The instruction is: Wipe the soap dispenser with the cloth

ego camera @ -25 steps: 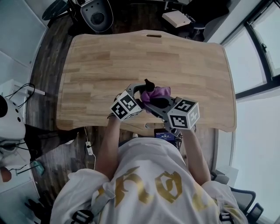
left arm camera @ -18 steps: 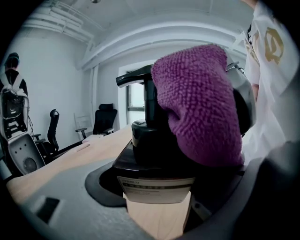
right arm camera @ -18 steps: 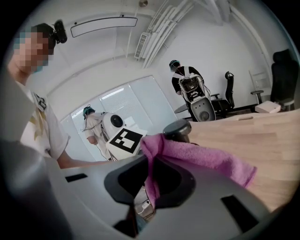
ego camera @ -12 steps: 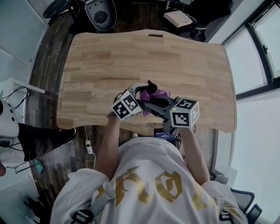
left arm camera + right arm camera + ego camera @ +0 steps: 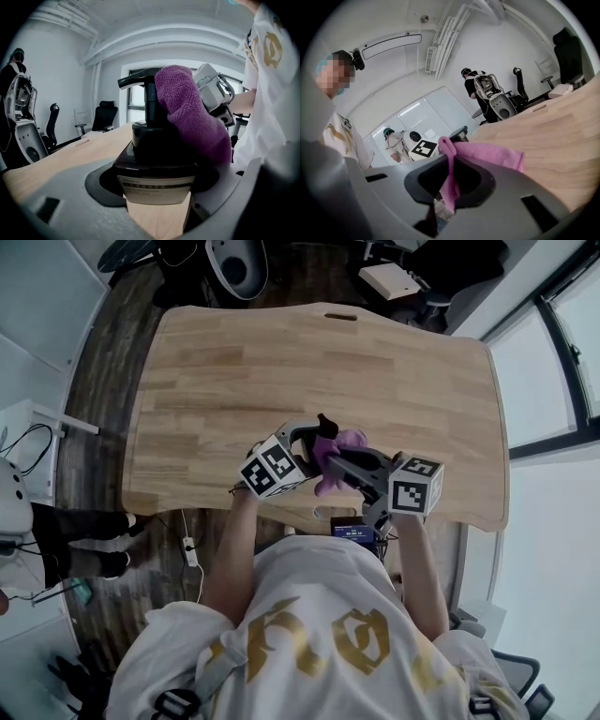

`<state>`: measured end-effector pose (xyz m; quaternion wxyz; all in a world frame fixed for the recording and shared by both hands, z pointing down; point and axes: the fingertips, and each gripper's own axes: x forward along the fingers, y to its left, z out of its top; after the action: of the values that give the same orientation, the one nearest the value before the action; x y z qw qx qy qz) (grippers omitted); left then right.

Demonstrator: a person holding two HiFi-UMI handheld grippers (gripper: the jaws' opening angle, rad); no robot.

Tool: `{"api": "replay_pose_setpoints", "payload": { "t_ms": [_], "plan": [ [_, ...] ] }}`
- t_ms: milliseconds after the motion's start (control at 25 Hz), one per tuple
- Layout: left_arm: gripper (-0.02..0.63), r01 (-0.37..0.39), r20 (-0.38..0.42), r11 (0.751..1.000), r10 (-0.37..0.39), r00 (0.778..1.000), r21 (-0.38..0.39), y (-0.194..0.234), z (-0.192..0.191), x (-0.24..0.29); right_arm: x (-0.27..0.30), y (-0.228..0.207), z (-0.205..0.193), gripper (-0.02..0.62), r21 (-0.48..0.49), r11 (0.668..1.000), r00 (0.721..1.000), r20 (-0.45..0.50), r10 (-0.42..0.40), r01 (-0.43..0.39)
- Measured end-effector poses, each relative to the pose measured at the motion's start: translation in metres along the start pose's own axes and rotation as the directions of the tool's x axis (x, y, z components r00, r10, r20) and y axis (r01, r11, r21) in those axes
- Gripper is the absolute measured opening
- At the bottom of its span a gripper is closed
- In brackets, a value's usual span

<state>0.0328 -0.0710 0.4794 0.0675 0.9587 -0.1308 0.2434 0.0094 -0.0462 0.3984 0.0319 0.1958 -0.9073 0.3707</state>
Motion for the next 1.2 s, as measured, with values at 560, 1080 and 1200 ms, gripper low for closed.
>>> {"api": "replay_pose_setpoints", "payload": {
  "t_ms": [560, 1080, 1200],
  "plan": [
    [0.356, 0.027, 0.025, 0.999, -0.026, 0.999, -0.027, 0.003, 0.004, 0.009, -0.026, -0.024, 0.018, 0.04, -0.106, 0.985, 0.99, 0.05, -0.131, 0.136],
    [0.356, 0.07, 0.086, 0.997, -0.067, 0.994, -0.038, -0.004, 0.012, 0.001, -0.029, -0.028, 0.032, 0.04, -0.182, 0.96, 0.973, 0.123, -0.193, 0.214],
    [0.356, 0.082, 0.093, 0.996, -0.078, 0.993, -0.031, -0.006, 0.016, -0.001, -0.03, -0.026, 0.035, 0.04, -0.188, 0.959, 0.973, 0.137, -0.188, 0.212]
  ]
}}
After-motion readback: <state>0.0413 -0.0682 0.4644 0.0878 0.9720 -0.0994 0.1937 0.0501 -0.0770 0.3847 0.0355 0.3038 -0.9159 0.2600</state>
